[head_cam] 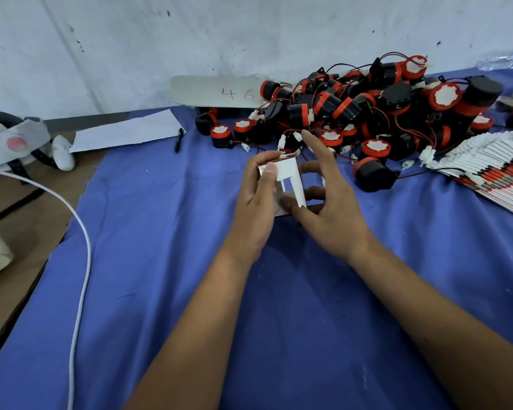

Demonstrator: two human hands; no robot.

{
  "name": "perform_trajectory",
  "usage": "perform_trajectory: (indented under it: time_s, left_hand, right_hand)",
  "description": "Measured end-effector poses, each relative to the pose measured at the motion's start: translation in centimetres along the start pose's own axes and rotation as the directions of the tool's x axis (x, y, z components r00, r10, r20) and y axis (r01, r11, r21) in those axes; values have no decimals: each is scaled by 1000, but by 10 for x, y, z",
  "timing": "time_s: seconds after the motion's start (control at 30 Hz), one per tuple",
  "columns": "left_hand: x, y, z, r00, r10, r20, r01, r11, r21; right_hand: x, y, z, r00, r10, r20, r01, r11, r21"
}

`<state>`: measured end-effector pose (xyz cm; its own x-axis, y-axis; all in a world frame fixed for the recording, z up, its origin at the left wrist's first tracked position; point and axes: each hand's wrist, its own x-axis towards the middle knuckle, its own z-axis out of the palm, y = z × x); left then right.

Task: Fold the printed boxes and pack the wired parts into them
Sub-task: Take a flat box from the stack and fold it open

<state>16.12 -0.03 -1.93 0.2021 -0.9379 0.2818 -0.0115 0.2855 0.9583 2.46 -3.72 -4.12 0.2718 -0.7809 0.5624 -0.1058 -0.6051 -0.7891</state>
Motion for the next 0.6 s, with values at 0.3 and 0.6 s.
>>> perform_trajectory:
  time_s: [0.3, 0.6]
  left_hand:
    - [-1, -1, 4, 1000, 6, 0, -6, 998, -57]
    - [1, -4, 0, 1000, -29, 12, 30, 997, -67]
  right_hand:
    - [2, 6, -2, 988, -142, 58, 151, 965, -214]
    - [1, 1, -4, 978, -162, 131, 188, 957, -221]
